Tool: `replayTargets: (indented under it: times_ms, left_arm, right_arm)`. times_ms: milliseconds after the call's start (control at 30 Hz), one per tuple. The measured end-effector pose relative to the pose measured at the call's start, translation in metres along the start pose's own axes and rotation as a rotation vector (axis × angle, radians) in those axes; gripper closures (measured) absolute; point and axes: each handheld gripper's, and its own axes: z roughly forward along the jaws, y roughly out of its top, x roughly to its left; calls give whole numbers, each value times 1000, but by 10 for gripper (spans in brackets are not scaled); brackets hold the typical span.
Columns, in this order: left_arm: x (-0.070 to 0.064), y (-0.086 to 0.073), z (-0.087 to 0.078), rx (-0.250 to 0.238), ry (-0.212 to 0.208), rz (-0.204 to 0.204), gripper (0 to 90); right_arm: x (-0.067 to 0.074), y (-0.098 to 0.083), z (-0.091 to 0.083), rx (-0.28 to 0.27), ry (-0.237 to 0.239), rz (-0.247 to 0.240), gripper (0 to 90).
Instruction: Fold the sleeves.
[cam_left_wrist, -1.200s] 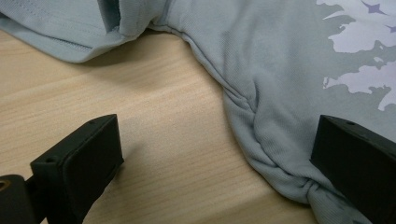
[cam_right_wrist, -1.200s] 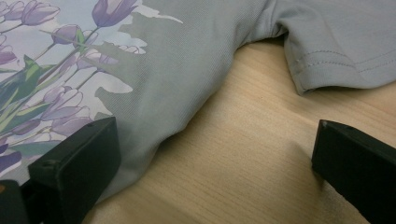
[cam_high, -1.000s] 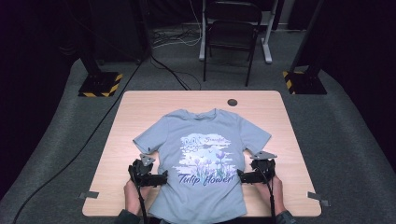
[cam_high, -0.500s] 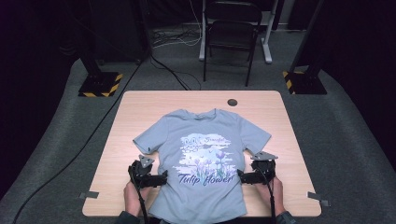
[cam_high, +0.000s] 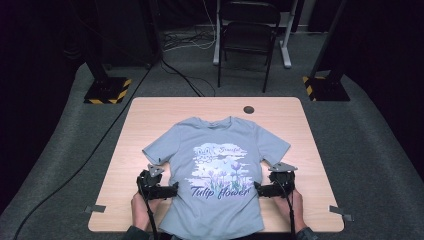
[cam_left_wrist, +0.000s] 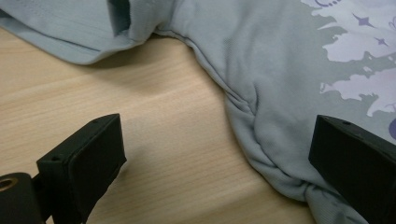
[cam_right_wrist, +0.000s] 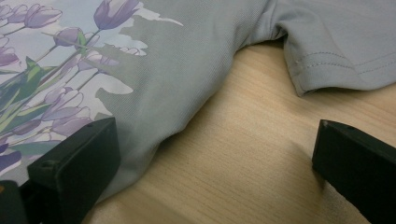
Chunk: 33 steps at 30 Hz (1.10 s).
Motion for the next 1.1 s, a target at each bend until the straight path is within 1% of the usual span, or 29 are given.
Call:
replayTargets:
  times_ms: [167,400,733,800,1100]
  left_arm:
    - [7,3,-3,-12,5,-25,29]
    - [17,6,-3,-16,5,-43,25]
    - [28,14,-1,-23,9,-62,25]
    - [30,16,1,-29,7,-77,24]
    - [36,26,6,-35,16,-86,22]
  right_arm:
    - [0,0,0,0,1,-1,0]
    - [0,0,0,0,2,-2,0]
    - [0,0,0,-1,1,-2,0]
    - [0,0,0,-1,0,-2,0]
    - [0,0,0,0,-1,-4,0]
